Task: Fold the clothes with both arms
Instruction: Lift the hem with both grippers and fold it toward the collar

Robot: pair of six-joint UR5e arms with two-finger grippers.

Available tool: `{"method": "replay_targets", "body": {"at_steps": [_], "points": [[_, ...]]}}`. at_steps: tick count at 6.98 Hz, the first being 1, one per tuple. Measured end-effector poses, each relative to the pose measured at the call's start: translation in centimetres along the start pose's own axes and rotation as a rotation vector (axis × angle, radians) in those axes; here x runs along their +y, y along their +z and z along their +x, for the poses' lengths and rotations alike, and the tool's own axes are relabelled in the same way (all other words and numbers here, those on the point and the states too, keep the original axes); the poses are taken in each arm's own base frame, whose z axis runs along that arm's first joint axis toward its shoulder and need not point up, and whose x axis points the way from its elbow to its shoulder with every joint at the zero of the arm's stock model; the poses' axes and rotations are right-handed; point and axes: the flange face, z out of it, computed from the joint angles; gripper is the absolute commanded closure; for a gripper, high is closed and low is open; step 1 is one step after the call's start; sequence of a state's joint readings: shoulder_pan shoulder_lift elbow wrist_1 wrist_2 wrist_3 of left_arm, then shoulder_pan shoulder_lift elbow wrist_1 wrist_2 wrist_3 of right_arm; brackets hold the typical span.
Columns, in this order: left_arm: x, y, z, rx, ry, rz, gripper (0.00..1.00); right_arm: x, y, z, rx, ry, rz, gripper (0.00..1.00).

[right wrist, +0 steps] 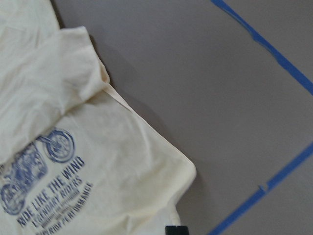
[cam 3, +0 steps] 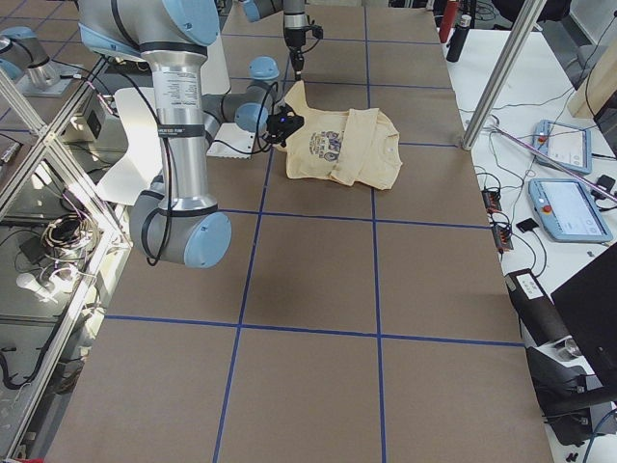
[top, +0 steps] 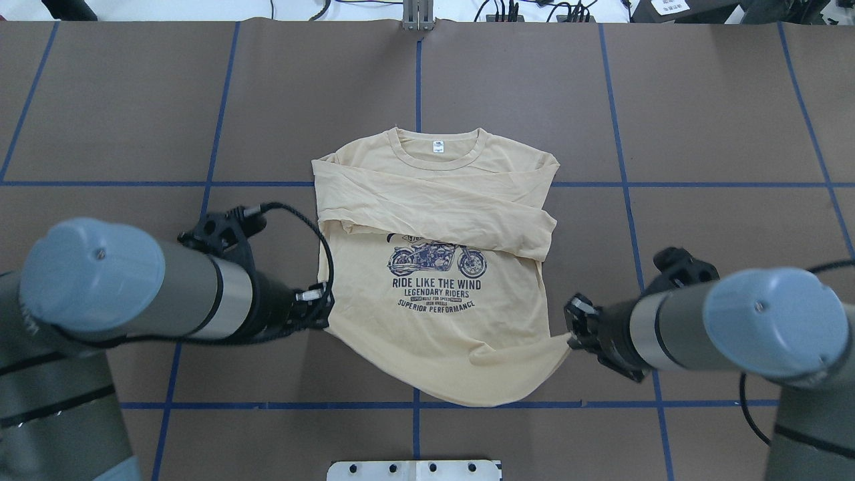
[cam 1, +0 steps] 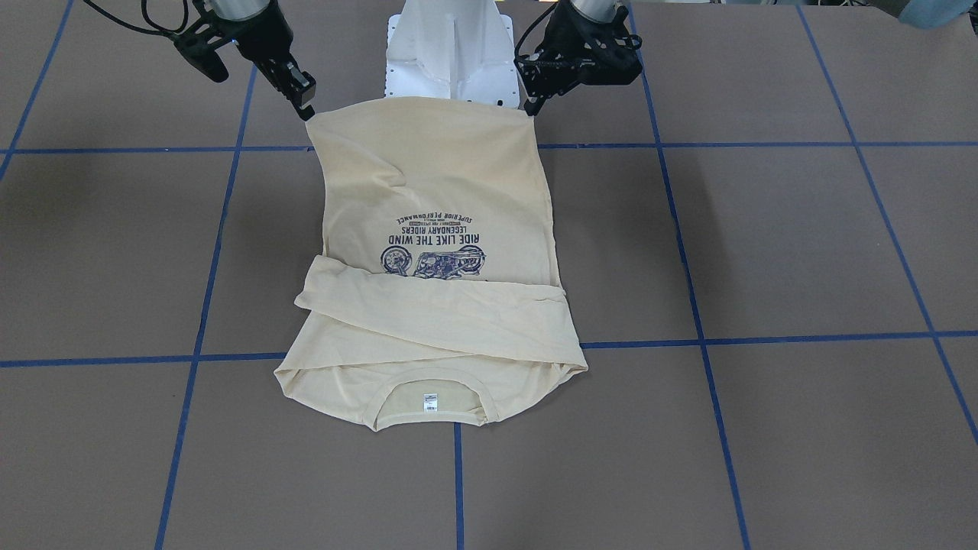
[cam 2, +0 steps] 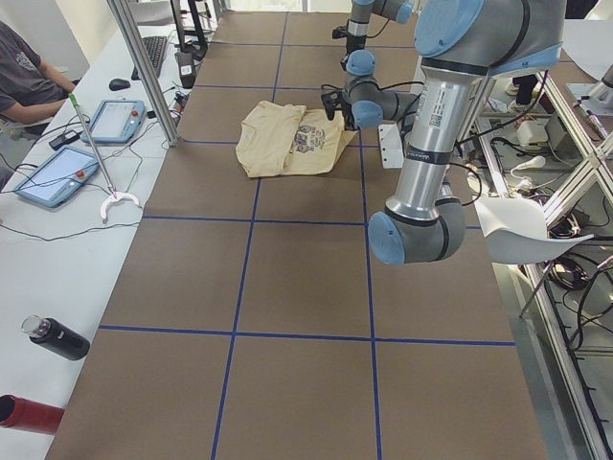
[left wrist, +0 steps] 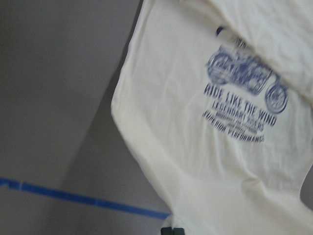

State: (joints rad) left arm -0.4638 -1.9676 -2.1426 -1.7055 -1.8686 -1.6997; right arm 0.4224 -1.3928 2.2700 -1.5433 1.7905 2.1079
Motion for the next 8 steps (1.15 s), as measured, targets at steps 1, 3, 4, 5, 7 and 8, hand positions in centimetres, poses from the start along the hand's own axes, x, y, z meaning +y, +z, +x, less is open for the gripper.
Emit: {"method": "replay_targets", "body": {"at_steps": [1, 3, 4, 5, 7, 8], "points": [[-4.8, 1.1, 1.1, 0.012, -0.005, 0.059, 1.00, -3.3, 0.4, -4.5, 0.006, 0.000, 0.040, 1.00], [-13.5, 2.9, 0.3, 0.035, 0.005, 0.153, 1.00, -10.9, 1.2, -10.4, 0.025, -0.019, 0.113, 1.00], [-16.7, 3.2, -0.4, 0.039, 0.009, 0.192, 1.00, -14.0, 2.1, -12.9, 0.044, -0.038, 0.146, 1.00], [-18.9, 3.9, -0.4, 0.032, 0.007, 0.214, 1.00, -16.2, 3.1, -15.3, 0.062, -0.053, 0.169, 1.00], [-22.5, 7.4, 0.8, 0.029, 0.003, 0.235, 1.00, -18.2, 5.9, -19.0, 0.108, -0.073, 0.193, 1.00], [-24.6, 9.9, 0.8, 0.036, 0.004, 0.249, 1.00, -19.1, 7.7, -20.3, 0.143, -0.094, 0.206, 1.00]]}}
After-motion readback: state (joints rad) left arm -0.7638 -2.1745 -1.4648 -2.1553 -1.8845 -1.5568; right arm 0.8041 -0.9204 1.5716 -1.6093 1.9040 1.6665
